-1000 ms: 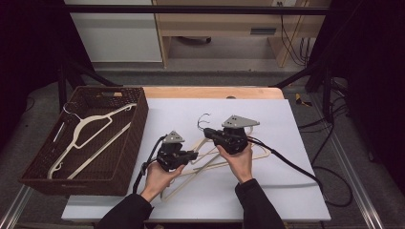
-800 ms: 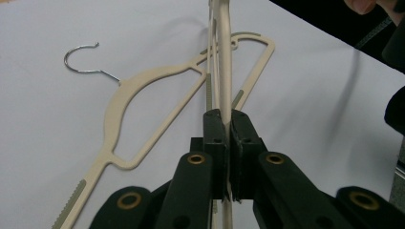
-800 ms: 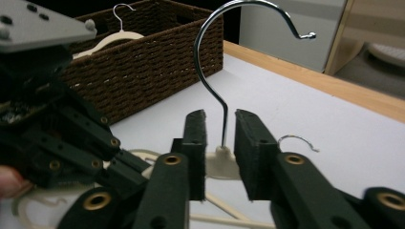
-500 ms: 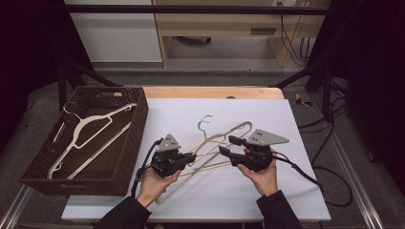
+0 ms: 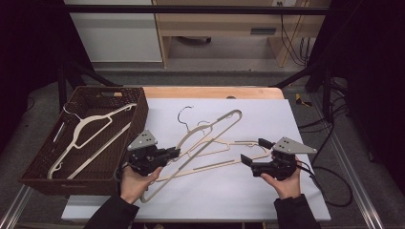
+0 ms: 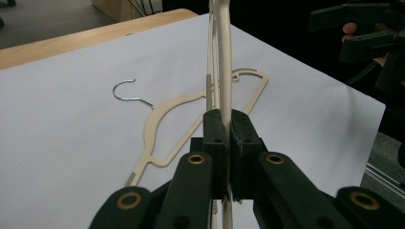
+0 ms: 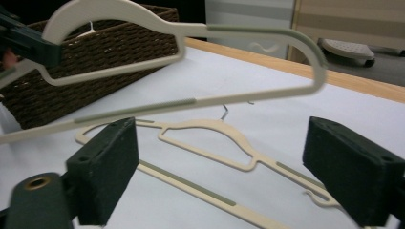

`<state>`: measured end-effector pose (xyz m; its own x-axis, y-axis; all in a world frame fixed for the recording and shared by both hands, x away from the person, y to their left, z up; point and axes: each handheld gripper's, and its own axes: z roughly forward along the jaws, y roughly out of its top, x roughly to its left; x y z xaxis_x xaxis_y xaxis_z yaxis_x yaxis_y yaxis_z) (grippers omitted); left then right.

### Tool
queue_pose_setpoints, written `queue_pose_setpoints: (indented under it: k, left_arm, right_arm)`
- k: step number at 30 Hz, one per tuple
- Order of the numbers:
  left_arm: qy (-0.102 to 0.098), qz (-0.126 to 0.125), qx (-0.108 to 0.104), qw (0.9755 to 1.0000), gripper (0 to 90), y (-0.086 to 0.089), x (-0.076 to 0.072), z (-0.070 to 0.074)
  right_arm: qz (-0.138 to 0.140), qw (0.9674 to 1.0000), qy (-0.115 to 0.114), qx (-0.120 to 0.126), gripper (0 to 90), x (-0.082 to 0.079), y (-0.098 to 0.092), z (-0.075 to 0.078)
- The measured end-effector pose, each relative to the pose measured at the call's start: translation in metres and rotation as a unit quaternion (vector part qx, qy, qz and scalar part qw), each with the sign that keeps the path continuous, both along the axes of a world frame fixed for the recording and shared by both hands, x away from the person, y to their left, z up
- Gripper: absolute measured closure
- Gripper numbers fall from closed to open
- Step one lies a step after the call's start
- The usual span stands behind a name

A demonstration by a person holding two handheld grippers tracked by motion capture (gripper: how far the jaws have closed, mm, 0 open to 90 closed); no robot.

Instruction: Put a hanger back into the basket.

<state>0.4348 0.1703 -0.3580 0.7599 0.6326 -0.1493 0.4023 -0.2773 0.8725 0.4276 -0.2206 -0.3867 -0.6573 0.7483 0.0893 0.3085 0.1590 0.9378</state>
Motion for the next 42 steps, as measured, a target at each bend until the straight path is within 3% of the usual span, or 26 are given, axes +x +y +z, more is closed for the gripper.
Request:
queue_pose_setpoints:
  k: [4, 16, 23, 30, 42]
  left_arm:
    - [-0.008, 0.005, -0.007, 0.9999, 86.9, 0.01, -0.002, 0.01]
    - [-0.046, 0.019, -0.021, 0.9985, 86.9, 0.042, -0.01, 0.047]
    - [-0.058, 0.026, -0.015, 0.9979, 86.9, 0.058, -0.005, 0.066]
    - [-0.056, 0.027, -0.015, 0.9979, 86.8, 0.083, 0.006, 0.087]
    - [-0.065, 0.064, 0.007, 0.9958, 86.7, 0.137, 0.023, 0.1]
  right_arm:
    - [-0.015, 0.9998, 0.004, 0.01, 7.7, -0.002, -0.009, -0.001]
    - [-0.037, 0.9992, 0.007, 0.011, 5.4, -0.004, -0.023, -0.006]
    - [-0.04, 0.9991, 0.008, 0.006, 4.9, -0.003, -0.023, -0.006]
    - [-0.044, 0.999, 0.004, 0.01, 4.0, -0.004, -0.026, -0.004]
    - [-0.044, 0.999, 0.006, 0.003, 3.7, -0.004, -0.026, -0.004]
